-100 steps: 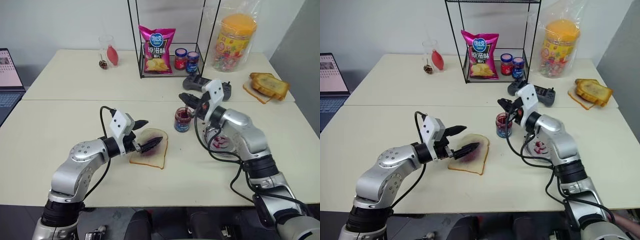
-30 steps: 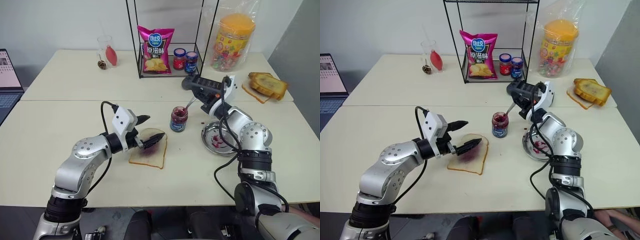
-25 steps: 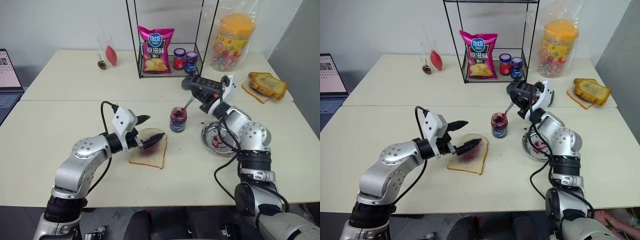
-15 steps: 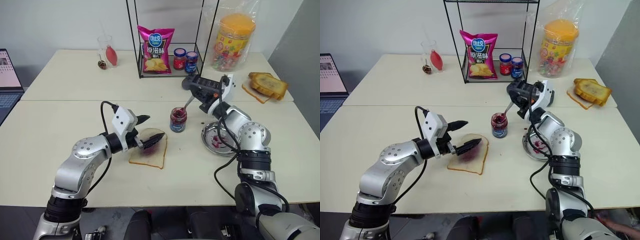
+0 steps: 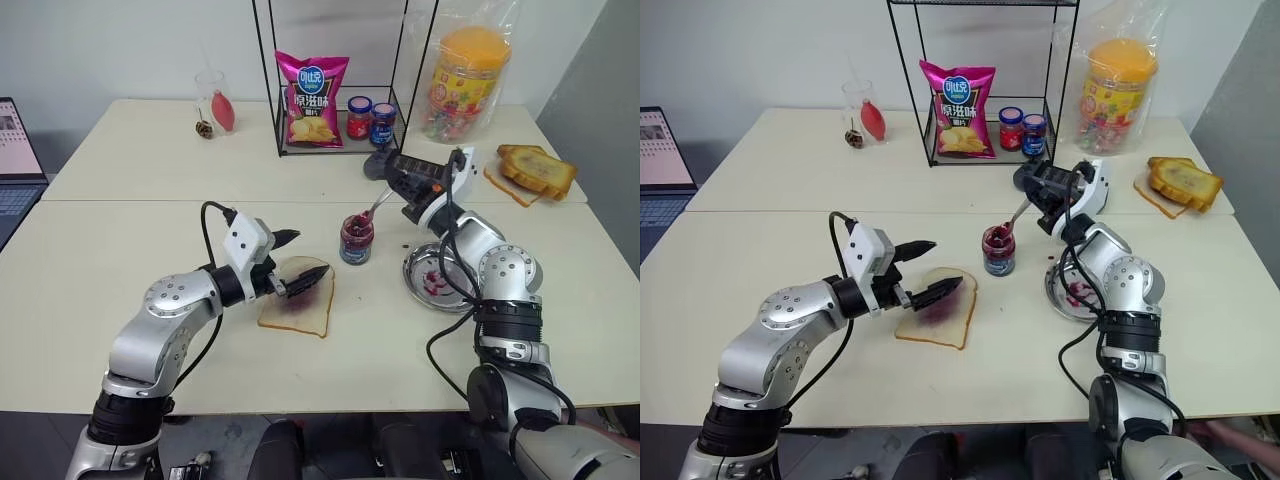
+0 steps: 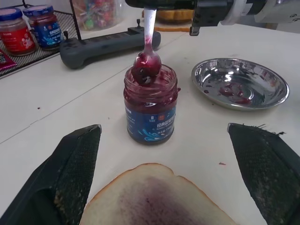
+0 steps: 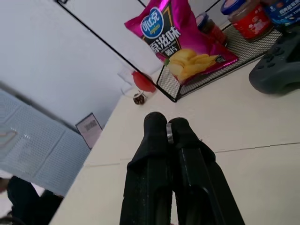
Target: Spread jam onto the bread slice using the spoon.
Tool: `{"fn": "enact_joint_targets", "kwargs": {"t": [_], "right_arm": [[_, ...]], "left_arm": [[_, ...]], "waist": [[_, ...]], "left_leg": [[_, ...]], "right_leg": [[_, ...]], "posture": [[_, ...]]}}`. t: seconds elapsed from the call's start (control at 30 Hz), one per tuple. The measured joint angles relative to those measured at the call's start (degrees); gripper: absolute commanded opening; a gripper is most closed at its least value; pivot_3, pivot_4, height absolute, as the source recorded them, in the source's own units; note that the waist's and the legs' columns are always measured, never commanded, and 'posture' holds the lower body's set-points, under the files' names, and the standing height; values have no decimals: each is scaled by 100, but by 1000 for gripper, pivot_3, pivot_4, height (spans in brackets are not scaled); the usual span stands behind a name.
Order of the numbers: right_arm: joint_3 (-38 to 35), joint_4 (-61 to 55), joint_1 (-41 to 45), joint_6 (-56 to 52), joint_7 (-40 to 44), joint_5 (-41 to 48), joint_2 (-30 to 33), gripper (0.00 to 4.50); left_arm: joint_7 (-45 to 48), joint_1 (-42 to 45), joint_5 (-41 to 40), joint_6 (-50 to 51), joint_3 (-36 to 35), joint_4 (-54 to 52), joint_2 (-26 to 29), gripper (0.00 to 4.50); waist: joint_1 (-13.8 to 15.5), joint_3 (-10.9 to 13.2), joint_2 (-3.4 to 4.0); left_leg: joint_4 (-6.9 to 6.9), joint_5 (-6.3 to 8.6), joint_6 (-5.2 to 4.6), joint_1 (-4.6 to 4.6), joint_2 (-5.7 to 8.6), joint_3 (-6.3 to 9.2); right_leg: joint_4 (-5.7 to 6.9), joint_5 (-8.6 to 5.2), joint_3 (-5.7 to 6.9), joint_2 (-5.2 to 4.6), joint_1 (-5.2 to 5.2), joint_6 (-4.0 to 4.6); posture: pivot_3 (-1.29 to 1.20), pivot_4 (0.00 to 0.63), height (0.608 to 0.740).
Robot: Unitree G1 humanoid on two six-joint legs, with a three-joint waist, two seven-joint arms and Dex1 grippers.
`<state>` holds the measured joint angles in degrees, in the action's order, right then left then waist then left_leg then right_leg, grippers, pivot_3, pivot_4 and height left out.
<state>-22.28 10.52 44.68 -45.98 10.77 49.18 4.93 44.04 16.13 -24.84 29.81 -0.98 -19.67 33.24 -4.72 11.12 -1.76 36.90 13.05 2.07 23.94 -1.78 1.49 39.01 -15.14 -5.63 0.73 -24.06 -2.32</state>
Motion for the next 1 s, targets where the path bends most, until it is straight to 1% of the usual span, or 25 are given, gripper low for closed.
{"fn": "enact_joint_targets", "kwargs": {"t": [0.13, 0.27, 0.4, 0.5, 0.63, 0.73, 0.77, 0.8, 0.87, 0.9, 1.0], "right_arm": [[-262, -67, 184, -232, -267, 478, -31, 44], [-218, -442, 217, -566, -469, 894, -142, 44], [195, -881, 231, -826, -508, 1110, -391, 44], [768, -1153, 150, -947, -298, 1041, -406, 44], [1813, -1306, -144, -805, 410, 432, -222, 44], [2490, -1297, -382, -410, 953, -143, -73, 44], [2757, -1288, -452, -160, 1196, -431, -21, 44], [3071, -1264, -519, 213, 1499, -795, 54, 44], [3314, -1161, -563, 572, 1775, -1125, 90, 44], [3387, -1112, -571, 742, 1881, -1272, 90, 44], [3598, -1006, -602, 1298, 2179, -1712, 73, 44]], "left_arm": [[242, -220, -197, 42, -150, -196, 269, 4500], [397, -884, -486, 249, -465, -644, 568, 4500], [336, -1499, -818, 466, -962, -1108, 686, 4500], [238, -2186, -1081, 626, -1346, -1606, 696, 4500], [66, -3247, -1226, 700, -1761, -2181, 605, 4500], [-118, -4073, -1136, 553, -1889, -2470, 304, 4500], [-218, -4425, -996, 392, -1899, -2555, 120, 4500], [-367, -4810, -744, 143, -1853, -2592, -136, 4500], [-509, -5083, -515, -41, -1717, -2597, -286, 4500], [-574, -5170, -417, -138, -1661, -2612, -387, 4500], [-775, -5332, -207, -378, -1315, -2782, -657, 4500]], "waist": [[-16, 0, 0], [-44, 2, 4], [-42, 2, 4], [-49, 2, 3], [-12, 0, 0], [-20, 0, 0], [-26, 0, 0], [-26, 0, -1], [-11, 0, -1], [-5, 0, -1], [-10, -1, -3]], "left_leg": [[-4, 0, 0, -1, -1, -2], [-12, 1, -1, 0, -7, 2], [-13, 1, -1, -1, -13, 3], [-13, 1, -1, -3, -11, -2], [-12, 1, -1, -3, -11, 1], [-9, 1, -1, -4, -11, -5], [-9, 1, -1, -5, -11, -8], [-9, 1, 0, -8, -12, -8], [-8, 1, 0, -7, -11, -1], [-6, 1, 0, -8, -11, 0], [0, 1, 0, -8, -11, -7]], "right_leg": [[-2, 0, -2, 0, 0, 0], [1, -2, 2, 2, -6, 3], [-1, -5, 3, 6, -6, 7], [-6, -7, -1, 2, -3, 9], [-8, -13, 5, -1, -3, 14], [-10, -15, -1, -3, -3, 11], [-10, -27, -3, -3, -4, -10], [-10, -29, -3, -3, -3, -8], [-7, -32, 4, -2, -3, -5], [-5, -44, 4, -2, -3, 18], [-5, -43, -4, -2, -1, 20]], "posture": [[0, 150, 740], [0, 150, 740], [0, 150, 740], [0, 150, 740], [0, 150, 740], [0, 150, 740], [0, 150, 740], [0, 150, 740], [0, 150, 740], [0, 150, 740], [0, 150, 740]]}}
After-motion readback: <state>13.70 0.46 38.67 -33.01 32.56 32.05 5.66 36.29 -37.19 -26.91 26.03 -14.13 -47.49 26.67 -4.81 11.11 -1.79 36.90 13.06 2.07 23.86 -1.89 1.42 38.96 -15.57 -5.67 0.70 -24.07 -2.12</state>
